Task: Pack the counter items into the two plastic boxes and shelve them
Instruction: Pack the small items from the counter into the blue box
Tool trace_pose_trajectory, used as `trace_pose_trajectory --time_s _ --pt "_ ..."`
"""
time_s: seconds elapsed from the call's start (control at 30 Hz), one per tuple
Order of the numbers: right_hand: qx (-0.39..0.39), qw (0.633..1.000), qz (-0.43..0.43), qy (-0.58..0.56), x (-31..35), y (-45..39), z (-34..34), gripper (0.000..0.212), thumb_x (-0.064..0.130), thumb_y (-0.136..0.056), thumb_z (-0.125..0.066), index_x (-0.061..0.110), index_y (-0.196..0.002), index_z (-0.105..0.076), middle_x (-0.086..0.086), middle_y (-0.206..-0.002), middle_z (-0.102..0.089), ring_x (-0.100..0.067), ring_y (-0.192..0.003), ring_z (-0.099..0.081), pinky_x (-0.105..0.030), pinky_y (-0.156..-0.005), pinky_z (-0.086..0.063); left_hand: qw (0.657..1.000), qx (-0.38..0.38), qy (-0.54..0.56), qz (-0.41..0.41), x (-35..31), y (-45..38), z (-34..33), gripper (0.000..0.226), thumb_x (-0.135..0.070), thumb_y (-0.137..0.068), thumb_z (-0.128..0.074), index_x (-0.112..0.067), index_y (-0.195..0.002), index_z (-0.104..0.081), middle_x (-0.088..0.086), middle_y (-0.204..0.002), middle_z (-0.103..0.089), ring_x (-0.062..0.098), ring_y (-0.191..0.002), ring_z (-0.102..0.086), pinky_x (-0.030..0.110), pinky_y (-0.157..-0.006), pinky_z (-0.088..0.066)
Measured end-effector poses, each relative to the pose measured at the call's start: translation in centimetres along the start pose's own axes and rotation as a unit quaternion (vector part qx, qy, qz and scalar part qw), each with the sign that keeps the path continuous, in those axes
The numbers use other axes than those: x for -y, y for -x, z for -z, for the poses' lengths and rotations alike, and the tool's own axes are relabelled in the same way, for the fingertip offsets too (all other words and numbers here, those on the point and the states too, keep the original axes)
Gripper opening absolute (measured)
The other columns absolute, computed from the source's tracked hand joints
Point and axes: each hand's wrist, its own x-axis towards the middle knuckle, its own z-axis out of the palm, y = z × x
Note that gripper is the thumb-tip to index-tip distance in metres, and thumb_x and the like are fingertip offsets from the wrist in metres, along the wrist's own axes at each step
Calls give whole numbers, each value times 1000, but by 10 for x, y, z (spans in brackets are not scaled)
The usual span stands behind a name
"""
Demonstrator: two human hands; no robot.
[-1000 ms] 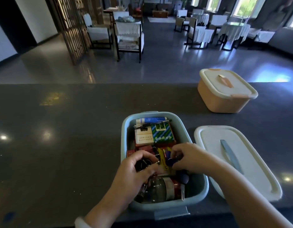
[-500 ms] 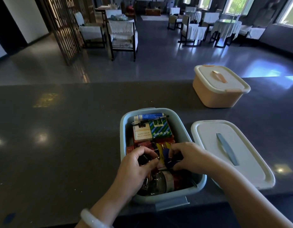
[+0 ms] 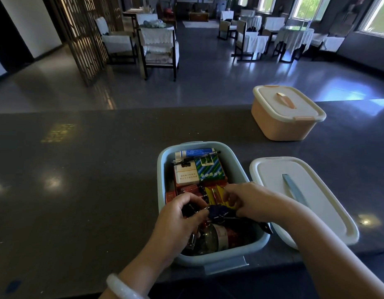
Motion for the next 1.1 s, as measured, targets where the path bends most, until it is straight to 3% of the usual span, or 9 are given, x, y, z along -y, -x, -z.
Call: trace_pose_trajectory --time_s 0.17,0.27,0.37,0.5,0.6,0.73,0.87,0.97,1.1 --pt "60 995 -27 72 5 -2 4 41 37 -79 -74 28 -114 -55 10 -102 -57 -12 -89 -59 -26 -71 -50 1000 4 -2 8 0 -2 0 13 -21 -84 -72 -33 -86 -67 0 -84 -72 17 -58 -64 26 -55 -51" --pt "85 991 -46 95 12 -6 3 33 32 -81 -73 19 -109 -61 1 -102 -65 -18 -86 -66 -33 -77 -57 1000 6 0 9 -1 -1 0 12 -22 -84 -73 -33 -86 -67 0 -84 -72 17 -58 -64 26 -54 -51" --pt "96 987 -68 111 16 -11 1 24 25 -82 -69 8 -100 -67 -8 -95 -71 -19 -78 -67 -30 -72 -56 1000 -5 -16 2 -2 -1 0 11 -25 -83 -74 -34 -86 -67 -2 -82 -72 15 -56 -64 23 -52 -48" --pt "51 993 -108 6 15 -14 4 9 16 -84 -63 11 -77 -59 -5 -72 -69 -13 -59 -68 -22 -58 -56 1000 2 5 13 -1 -1 1 11 -23 -83 -74 -33 -85 -68 -4 -86 -71 13 -63 -67 22 -56 -50" --pt "0 987 -126 -100 16 -14 8 16 21 -85 -66 13 -77 -55 -9 -80 -69 -20 -68 -72 -31 -62 -61 1000 8 23 18 1 -2 1 11 -22 -82 -73 -31 -86 -69 -2 -96 -71 12 -77 -69 23 -62 -52" --pt "63 985 -87 -134 8 -11 17 10 9 -93 -56 12 -101 -59 -16 -92 -70 -25 -69 -73 -36 -63 -61 999 8 46 18 2 -3 0 11 -17 -82 -74 -26 -85 -69 5 -90 -71 13 -60 -63 25 -56 -51" --pt "107 994 18 22 0 -10 14 52 7 -82 -69 36 -124 -55 6 -117 -58 -6 -87 -59 -23 -74 -52 1000 8 22 9 1 -2 1 10 -20 -83 -74 -28 -86 -68 3 -87 -71 11 -59 -64 23 -55 -50" --pt "70 995 58 45 2 -14 1 47 17 -78 -74 39 -117 -59 12 -115 -57 -7 -100 -54 -30 -89 -49 999 -14 -26 -12 1 -3 0 11 -24 -82 -75 -32 -85 -68 -4 -83 -71 7 -61 -65 21 -54 -49" --pt "31 996 63 55 2 -14 -2 34 26 -73 -79 30 -103 -62 12 -100 -59 -11 -91 -57 -31 -81 -52 999 -11 -44 -20 0 -4 1 11 -27 -82 -75 -34 -85 -67 -6 -83 -72 6 -64 -64 21 -56 -47"
